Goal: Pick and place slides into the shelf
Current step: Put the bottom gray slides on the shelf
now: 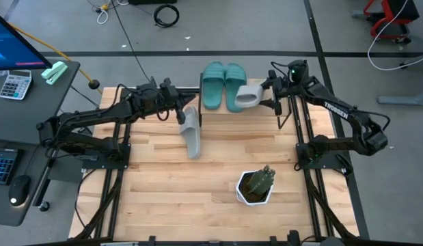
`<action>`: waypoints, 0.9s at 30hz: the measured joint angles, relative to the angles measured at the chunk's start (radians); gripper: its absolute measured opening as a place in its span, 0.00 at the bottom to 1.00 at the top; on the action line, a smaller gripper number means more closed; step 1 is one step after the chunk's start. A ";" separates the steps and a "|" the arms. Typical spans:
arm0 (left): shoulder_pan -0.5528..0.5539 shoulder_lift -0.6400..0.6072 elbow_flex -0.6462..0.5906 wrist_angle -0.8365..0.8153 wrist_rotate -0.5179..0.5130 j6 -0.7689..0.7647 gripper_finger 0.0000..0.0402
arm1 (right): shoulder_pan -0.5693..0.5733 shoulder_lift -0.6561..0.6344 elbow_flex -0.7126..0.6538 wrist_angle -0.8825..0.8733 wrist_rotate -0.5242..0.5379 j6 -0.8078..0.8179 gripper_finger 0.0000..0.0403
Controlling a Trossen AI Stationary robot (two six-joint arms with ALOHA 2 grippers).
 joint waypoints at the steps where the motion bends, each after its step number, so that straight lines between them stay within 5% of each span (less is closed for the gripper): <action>1: -0.002 0.000 0.000 -0.001 0.000 0.000 0.08 | 0.007 -0.003 0.000 0.000 0.014 -0.028 0.74; 27: -0.008 0.000 0.000 -0.008 0.001 0.007 0.01 | 0.115 -0.006 0.000 -0.097 0.559 -0.309 0.69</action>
